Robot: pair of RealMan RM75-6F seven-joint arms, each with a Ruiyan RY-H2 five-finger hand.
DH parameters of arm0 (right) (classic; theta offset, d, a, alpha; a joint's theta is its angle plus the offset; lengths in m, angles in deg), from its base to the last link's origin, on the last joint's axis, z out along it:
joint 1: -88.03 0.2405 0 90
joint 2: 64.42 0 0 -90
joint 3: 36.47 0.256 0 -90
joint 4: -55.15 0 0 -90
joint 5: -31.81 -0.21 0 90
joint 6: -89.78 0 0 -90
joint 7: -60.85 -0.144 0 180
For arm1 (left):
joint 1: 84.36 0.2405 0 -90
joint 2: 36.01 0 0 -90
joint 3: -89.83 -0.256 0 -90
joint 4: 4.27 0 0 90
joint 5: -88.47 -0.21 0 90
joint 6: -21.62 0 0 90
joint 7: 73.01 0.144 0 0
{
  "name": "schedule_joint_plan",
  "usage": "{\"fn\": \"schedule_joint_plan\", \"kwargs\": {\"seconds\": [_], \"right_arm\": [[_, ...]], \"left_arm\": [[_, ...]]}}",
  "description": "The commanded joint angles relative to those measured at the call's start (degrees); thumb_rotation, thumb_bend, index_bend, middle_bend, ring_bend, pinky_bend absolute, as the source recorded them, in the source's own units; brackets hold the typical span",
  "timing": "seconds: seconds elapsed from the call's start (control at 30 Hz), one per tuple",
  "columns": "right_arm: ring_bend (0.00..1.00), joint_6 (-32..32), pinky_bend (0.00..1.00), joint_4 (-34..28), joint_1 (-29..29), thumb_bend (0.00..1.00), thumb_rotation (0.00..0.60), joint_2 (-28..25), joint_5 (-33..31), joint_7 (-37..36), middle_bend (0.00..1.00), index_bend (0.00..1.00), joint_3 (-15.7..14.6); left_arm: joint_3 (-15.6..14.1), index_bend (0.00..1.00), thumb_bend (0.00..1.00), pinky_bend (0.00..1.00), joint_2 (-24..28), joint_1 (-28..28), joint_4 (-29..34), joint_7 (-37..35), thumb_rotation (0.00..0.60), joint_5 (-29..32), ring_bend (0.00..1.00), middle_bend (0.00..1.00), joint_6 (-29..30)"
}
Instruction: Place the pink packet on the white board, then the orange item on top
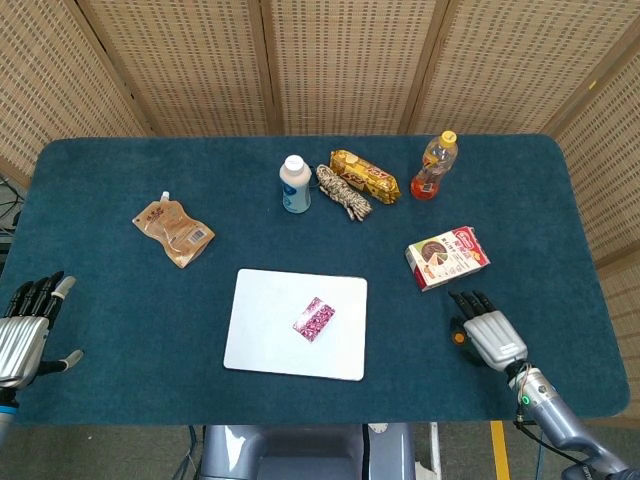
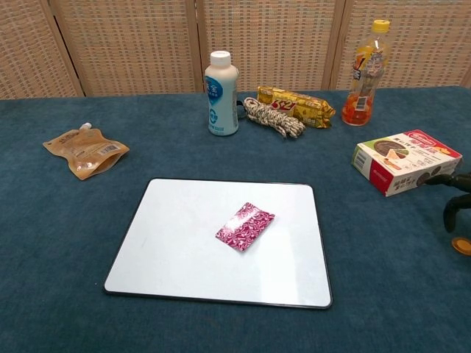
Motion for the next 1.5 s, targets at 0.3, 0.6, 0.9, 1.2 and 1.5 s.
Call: {"fn": "schedule_joint_plan", "kwargs": {"seconds": [0.3, 0.6, 0.9, 1.2, 1.5], "right_arm": [[0.0, -1.3, 0.03, 2.5, -0.3, 0.36, 0.6, 2.4, 0.2, 0.4, 0.0, 0.38, 1.8], [0.0, -2.5, 0.03, 3.9, -0.8, 0.36, 0.6, 2.6, 0.0, 0.2, 0.0, 0.38, 2.4], [0.0, -2.6, 0.03, 5.1, -1.5, 0.36, 0.6, 3.0, 1.2, -0.6, 0.0, 0.38, 2.2], [0.0, -3.4, 0.03, 7.0, -1.5, 0.36, 0.6, 4.4, 1.5, -0.7, 0.0, 0.38, 2.8], [0.0, -4.3, 0.03, 8.0, -1.6, 0.36, 0.6, 4.7, 1.3, -0.8, 0.0, 0.44, 3.2]], "left_arm": [[0.1, 0.0, 0.0, 0.0, 0.0, -0.1, -0.1, -0.1, 0.6, 0.3, 0.0, 0.0, -0.1], [0.0, 0.0, 0.0, 0.0, -0.1, -0.1, -0.1, 0.3, 0.6, 0.2, 0.0, 0.0, -0.2], [-0.1, 0.0, 0.0, 0.0, -0.3, -0.2, 0.0, 0.8, 0.6, 0.3, 0.0, 0.0, -0.3], [-0.1, 0.0, 0.0, 0.0, -0.2, -0.2, 0.1, 0.6, 0.6, 0.2, 0.0, 0.0, -0.2], [0.0, 0.0, 0.0, 0.0, -0.2, -0.3, 0.1, 0.6, 0.6, 0.4, 0.0, 0.0, -0.4]]}}
